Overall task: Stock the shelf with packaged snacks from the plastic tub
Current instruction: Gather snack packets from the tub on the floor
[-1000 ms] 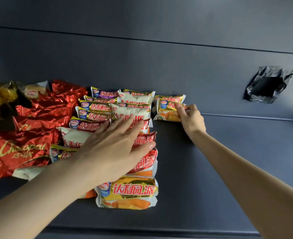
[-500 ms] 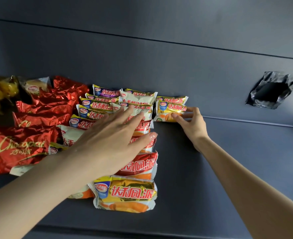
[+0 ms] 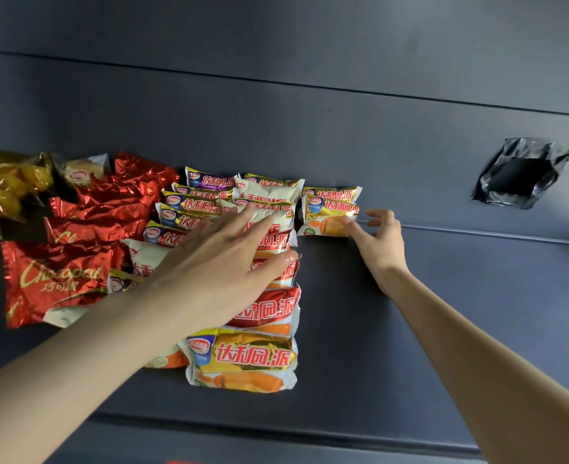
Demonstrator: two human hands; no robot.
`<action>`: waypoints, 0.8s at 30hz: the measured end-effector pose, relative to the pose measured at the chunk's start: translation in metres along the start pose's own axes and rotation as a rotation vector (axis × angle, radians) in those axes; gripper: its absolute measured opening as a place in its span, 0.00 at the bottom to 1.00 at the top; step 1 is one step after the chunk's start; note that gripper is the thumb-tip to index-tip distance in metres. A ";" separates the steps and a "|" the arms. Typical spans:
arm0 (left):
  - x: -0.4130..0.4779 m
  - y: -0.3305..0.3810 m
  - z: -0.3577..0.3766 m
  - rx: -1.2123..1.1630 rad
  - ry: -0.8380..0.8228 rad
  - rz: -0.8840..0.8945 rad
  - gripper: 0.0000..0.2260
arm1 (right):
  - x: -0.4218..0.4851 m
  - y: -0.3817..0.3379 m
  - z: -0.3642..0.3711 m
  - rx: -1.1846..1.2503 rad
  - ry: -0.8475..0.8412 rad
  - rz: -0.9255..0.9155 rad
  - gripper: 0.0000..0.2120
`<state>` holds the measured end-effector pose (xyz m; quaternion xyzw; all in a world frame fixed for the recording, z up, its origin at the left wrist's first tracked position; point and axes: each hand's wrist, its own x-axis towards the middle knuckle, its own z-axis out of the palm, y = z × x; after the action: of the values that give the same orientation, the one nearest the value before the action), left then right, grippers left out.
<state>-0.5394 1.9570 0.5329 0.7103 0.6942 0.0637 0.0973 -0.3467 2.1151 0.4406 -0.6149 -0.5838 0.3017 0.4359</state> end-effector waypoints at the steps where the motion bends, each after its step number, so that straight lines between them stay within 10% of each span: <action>1: -0.001 0.000 0.001 0.014 -0.011 -0.011 0.38 | -0.005 -0.001 -0.003 0.027 0.023 0.004 0.27; 24: -0.212 0.029 0.034 0.027 0.131 0.045 0.32 | -0.283 -0.031 -0.114 -0.848 -0.520 -0.481 0.35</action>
<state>-0.5095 1.7430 0.5161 0.7215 0.6835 0.1029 0.0409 -0.2993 1.8150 0.4793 -0.4909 -0.8667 0.0739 0.0481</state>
